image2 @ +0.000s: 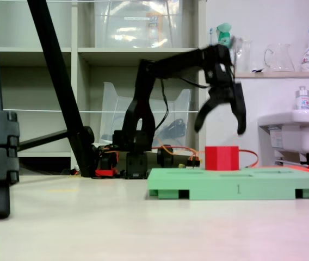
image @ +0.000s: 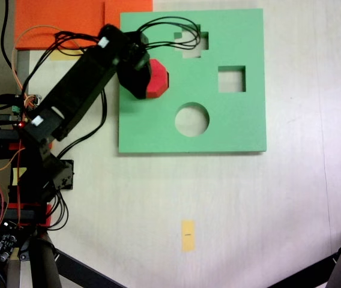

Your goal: Put the octagonal pillar block into the corresponding hole

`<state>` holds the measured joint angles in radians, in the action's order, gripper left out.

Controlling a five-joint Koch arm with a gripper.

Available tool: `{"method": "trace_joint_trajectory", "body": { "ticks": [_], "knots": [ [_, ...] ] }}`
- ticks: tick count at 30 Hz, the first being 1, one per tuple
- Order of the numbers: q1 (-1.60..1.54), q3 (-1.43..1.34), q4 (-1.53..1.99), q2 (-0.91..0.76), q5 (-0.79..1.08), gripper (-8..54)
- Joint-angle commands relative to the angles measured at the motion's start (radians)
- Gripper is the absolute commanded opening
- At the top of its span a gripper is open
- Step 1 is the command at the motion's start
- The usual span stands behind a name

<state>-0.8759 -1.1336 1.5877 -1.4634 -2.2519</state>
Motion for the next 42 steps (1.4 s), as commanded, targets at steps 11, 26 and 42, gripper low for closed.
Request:
{"method": "trace_joint_trajectory", "body": {
  "ticks": [11, 26, 42],
  "knots": [
    [0.334, 0.091, 0.061, -0.371, 1.379, 50.3],
    [0.936, -1.091, -0.894, -0.844, 2.319, 39.6],
    [0.867, -2.014, -1.615, -0.856, 2.313, 40.0]
  ]
}}
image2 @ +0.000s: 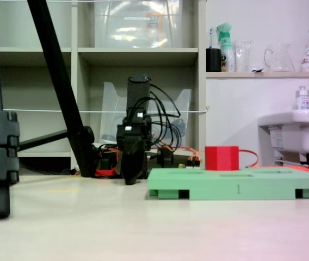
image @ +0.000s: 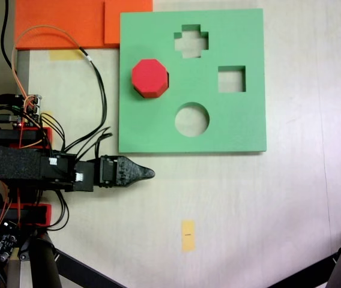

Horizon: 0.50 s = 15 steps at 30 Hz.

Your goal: Put the octagonal pillar block into the corresponding hole

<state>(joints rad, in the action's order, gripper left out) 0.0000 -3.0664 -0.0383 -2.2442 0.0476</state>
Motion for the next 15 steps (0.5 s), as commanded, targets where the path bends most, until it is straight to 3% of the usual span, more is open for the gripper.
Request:
{"method": "trace_joint_trajectory", "body": {
  "ticks": [1, 7, 15],
  "knots": [
    [-0.009, -0.086, 0.049, -0.075, 0.002, 40.0],
    [-0.011, -0.080, 0.040, -0.074, -0.052, 33.4],
    [-0.011, -0.077, 0.040, -0.074, -0.052, 33.8]
  ]
}}
